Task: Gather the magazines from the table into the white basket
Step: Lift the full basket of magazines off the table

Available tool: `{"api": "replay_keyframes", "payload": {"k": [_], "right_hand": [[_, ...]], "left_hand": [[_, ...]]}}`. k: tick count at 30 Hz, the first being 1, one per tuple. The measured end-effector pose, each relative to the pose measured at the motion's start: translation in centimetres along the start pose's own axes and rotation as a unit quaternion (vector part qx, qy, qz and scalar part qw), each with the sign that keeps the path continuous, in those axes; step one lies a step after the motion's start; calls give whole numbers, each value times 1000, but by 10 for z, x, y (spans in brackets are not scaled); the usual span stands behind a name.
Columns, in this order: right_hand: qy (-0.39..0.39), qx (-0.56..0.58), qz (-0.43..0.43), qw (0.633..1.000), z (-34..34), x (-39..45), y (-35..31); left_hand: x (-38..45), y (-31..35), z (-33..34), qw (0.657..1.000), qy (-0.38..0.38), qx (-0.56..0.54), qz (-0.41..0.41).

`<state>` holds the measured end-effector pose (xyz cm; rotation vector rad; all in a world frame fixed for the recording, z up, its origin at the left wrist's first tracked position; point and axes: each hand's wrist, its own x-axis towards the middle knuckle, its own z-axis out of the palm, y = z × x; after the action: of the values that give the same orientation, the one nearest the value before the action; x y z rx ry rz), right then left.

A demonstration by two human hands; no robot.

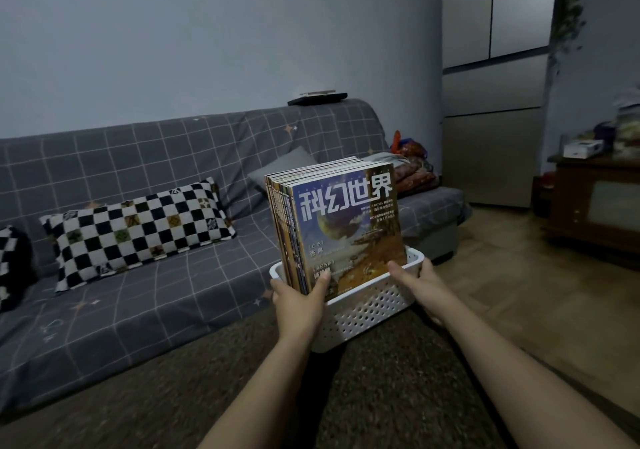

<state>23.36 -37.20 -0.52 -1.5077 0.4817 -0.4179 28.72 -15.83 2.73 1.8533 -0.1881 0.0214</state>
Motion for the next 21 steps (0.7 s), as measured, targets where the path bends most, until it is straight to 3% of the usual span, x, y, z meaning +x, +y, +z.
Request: {"api": "replay_keyframes", "payload": {"k": [6, 12, 21], "right_hand": [[8, -20, -8, 1000, -2, 21, 1], [4, -60, 8, 998, -2, 31, 5], [-7, -30, 18, 999, -1, 35, 8]], "left_hand": [[17, -8, 11, 1000, -2, -1, -2], [20, -18, 14, 988, -22, -148, -34], [19, -17, 23, 975, -40, -211, -65]]}}
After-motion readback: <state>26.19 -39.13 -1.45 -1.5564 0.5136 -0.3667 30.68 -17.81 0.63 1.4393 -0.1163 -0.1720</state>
